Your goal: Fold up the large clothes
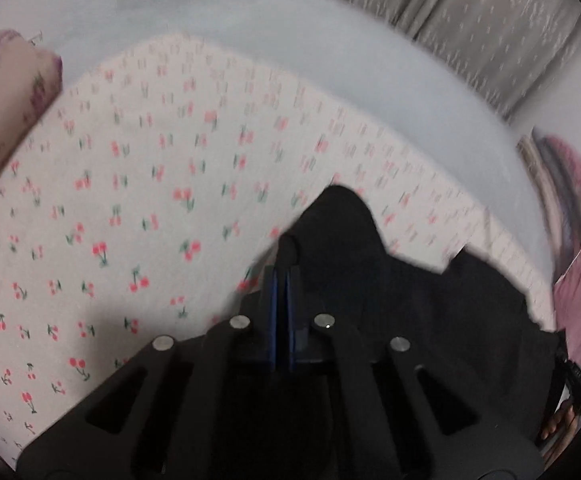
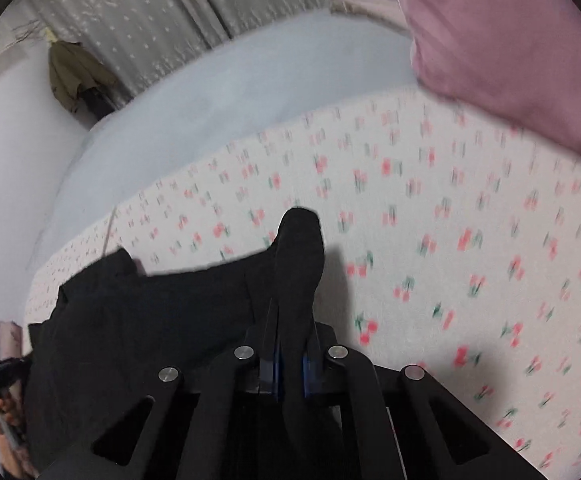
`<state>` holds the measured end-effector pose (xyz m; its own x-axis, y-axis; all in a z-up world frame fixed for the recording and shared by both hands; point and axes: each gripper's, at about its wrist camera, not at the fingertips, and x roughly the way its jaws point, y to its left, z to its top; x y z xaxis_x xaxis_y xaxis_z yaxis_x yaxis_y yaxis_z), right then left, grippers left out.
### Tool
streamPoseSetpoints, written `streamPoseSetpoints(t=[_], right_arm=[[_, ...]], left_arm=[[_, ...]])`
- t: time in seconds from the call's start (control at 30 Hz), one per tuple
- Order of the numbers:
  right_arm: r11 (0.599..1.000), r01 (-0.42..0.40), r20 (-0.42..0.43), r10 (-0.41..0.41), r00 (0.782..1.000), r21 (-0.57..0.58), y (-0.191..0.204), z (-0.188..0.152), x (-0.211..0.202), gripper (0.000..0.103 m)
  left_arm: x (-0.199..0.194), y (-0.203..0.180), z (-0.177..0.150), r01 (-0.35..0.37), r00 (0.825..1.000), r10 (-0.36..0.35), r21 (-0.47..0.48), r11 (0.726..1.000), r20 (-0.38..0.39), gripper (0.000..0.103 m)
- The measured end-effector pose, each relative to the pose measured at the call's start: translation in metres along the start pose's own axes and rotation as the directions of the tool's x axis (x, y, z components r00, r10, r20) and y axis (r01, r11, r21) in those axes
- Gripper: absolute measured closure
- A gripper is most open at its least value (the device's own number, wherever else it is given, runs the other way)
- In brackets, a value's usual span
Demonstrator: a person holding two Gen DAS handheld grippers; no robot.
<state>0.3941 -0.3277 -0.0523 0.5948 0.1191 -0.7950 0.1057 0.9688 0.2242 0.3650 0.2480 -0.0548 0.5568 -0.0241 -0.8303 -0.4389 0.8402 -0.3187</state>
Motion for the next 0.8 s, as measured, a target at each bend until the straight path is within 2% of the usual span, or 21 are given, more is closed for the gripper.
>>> streamPoseSetpoints(t=[0.07, 0.17, 0.27, 0.3, 0.33, 0.37, 0.43, 0.47, 0.53, 0.6, 0.7, 0.73, 0.8], right_arm=[[1.0, 0.001, 0.1, -0.001, 0.995, 0.005, 0.009, 0.015, -0.03, 0.098], [1.0, -0.013, 0.247, 0.012, 0.969, 0.003, 0.024, 0.035, -0.065, 0.098], [0.999, 0.046, 0.324, -0.037, 0.945, -0.021, 0.037, 0.046, -0.07, 0.098], [0.996, 0.087, 0.327, -0.076, 0.942, -0.019, 0.037, 0.049, -0.061, 0.098], [0.992, 0.121, 0.311, -0.11, 0.944, -0.018, 0.037, 0.052, -0.048, 0.098], [0.985, 0.171, 0.275, -0.16, 0.948, -0.018, 0.034, 0.052, -0.025, 0.098], [0.975, 0.22, 0.193, -0.215, 0.957, -0.006, 0.022, 0.044, 0.014, 0.098], [0.971, 0.24, 0.137, -0.237, 0.962, -0.003, 0.016, 0.036, 0.039, 0.098], [0.974, 0.22, 0.052, -0.222, 0.974, 0.045, -0.002, 0.018, 0.076, 0.097], [0.979, 0.187, 0.087, -0.194, 0.977, 0.087, -0.011, 0.021, 0.068, 0.096], [0.978, 0.183, 0.06, -0.189, 0.98, 0.105, -0.016, 0.024, 0.072, 0.093], [0.974, 0.206, 0.055, -0.211, 0.976, 0.092, -0.013, 0.026, 0.071, 0.085], [0.972, 0.228, 0.017, -0.23, 0.973, 0.064, -0.009, 0.03, 0.067, 0.085]], left_arm=[[-0.016, -0.003, 0.01, 0.043, 0.997, -0.041, -0.029, 0.999, 0.073, 0.098], [-0.033, -0.012, 0.024, 0.041, 0.985, -0.034, -0.035, 0.999, 0.171, 0.098], [-0.029, -0.026, 0.028, -0.036, 0.958, 0.037, -0.008, 0.999, 0.283, 0.098], [-0.023, -0.028, 0.032, -0.07, 0.954, 0.067, 0.0, 0.998, 0.291, 0.099], [-0.001, -0.031, 0.03, -0.132, 0.954, 0.122, 0.016, 0.991, 0.274, 0.099], [0.013, -0.031, 0.028, -0.163, 0.956, 0.152, 0.024, 0.986, 0.25, 0.1], [0.053, -0.03, 0.017, -0.252, 0.952, 0.239, 0.047, 0.967, 0.189, 0.103], [0.066, -0.024, 0.012, -0.266, 0.952, 0.255, 0.042, 0.963, 0.167, 0.103], [0.079, -0.009, 0.008, -0.214, 0.968, 0.213, -0.01, 0.977, 0.133, 0.103], [0.076, -0.005, 0.01, -0.188, 0.972, 0.189, -0.021, 0.982, 0.141, 0.103], [0.074, -0.002, 0.012, -0.183, 0.975, 0.185, -0.03, 0.983, 0.125, 0.102], [0.072, -0.001, 0.013, -0.185, 0.976, 0.187, -0.029, 0.982, 0.107, 0.098], [0.053, 0.004, 0.018, -0.153, 0.986, 0.155, -0.041, 0.987, 0.063, 0.09]])
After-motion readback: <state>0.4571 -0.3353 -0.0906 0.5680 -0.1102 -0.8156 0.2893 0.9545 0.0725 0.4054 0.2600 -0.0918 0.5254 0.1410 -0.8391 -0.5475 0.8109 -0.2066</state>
